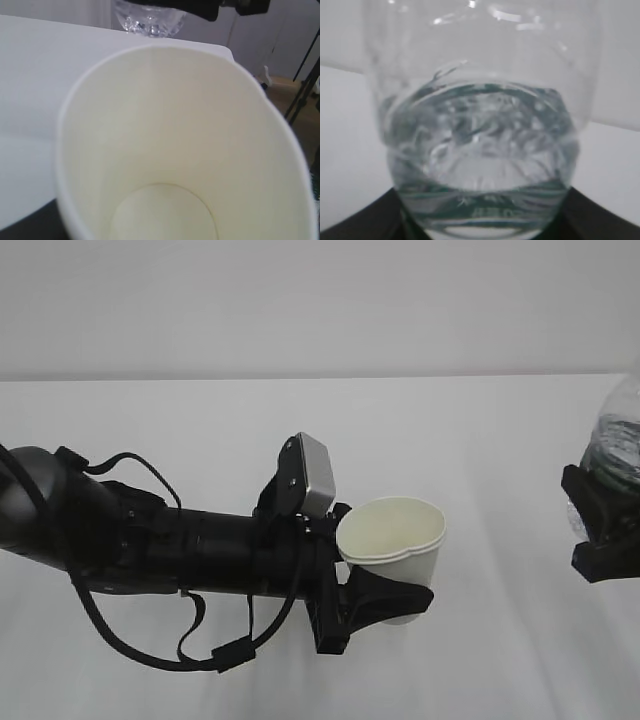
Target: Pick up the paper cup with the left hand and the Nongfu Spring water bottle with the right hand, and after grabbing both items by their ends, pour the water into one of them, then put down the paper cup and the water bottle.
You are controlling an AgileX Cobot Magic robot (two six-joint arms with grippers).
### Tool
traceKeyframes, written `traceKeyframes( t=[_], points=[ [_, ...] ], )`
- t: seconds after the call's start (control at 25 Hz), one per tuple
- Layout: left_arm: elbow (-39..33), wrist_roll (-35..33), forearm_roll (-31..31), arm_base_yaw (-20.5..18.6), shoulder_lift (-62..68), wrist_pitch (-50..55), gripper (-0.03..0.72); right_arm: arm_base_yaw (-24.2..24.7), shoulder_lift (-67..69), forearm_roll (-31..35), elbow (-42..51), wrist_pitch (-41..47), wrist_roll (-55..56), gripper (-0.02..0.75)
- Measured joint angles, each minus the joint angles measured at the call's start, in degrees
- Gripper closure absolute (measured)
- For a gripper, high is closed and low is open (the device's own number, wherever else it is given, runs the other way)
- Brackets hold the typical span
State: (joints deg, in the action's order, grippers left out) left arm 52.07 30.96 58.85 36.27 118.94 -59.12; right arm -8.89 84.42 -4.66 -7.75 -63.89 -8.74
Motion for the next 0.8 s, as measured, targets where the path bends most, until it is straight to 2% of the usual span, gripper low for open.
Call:
traceKeyframes(
  t=[0.8],
  points=[
    [0.00, 0.00, -0.22, 0.03, 0.00, 0.08, 0.246, 0.00, -3.93, 1.41, -2.77, 3.09, 0.18, 0.341]
  ],
)
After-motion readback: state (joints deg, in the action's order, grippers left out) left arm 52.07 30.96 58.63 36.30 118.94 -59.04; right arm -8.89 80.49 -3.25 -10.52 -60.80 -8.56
